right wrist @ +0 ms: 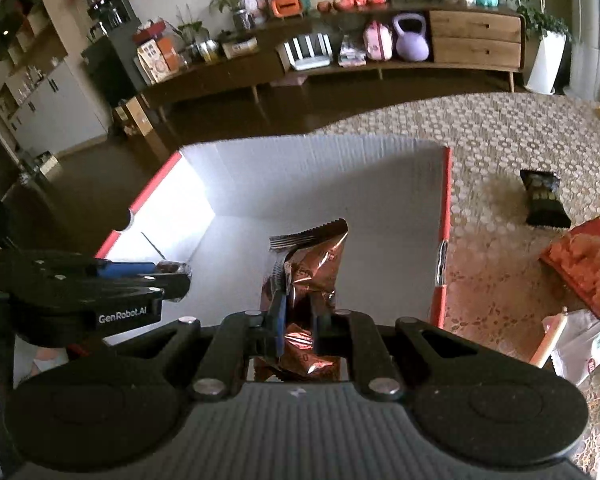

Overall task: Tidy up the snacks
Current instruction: 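Carry both snacks into the shoebox and open both tools to release them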

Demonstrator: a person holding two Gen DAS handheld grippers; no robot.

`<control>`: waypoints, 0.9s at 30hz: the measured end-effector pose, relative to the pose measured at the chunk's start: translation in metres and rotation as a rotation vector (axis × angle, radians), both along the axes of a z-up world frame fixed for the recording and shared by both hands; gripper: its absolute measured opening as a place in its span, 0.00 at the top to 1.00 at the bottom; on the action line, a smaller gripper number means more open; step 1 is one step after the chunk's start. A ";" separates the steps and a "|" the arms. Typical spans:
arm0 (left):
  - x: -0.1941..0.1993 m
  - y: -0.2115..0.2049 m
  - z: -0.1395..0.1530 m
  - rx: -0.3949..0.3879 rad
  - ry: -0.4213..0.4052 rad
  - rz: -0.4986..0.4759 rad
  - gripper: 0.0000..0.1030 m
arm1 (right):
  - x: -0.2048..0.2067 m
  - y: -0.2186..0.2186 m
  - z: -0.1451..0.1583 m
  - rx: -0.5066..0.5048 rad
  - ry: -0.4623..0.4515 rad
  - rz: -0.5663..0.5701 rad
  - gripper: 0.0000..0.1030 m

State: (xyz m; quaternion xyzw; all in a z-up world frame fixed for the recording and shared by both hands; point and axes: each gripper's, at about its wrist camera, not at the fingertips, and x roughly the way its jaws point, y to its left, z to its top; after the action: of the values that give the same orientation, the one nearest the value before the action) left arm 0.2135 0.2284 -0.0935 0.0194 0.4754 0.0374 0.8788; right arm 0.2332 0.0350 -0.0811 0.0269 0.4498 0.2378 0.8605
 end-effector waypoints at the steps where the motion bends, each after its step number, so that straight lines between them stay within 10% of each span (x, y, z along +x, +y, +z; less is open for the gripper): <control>1: 0.002 0.000 -0.003 -0.001 0.011 -0.004 0.73 | 0.001 0.000 -0.003 -0.005 0.009 -0.002 0.89; 10: 0.004 -0.002 -0.011 -0.004 0.056 -0.025 0.72 | 0.004 0.005 -0.012 -0.031 0.054 -0.013 0.88; 20: -0.004 -0.005 0.002 -0.006 0.016 -0.006 0.34 | -0.001 0.003 -0.005 -0.048 0.058 -0.006 0.88; 27: -0.016 -0.012 0.022 0.003 -0.043 -0.011 0.29 | -0.010 -0.009 0.012 -0.022 0.037 -0.025 0.86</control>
State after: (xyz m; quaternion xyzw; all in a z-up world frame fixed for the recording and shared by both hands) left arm 0.1970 0.2169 -0.0719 0.0224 0.4560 0.0336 0.8891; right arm 0.2234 0.0260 -0.0690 0.0276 0.4678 0.2213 0.8552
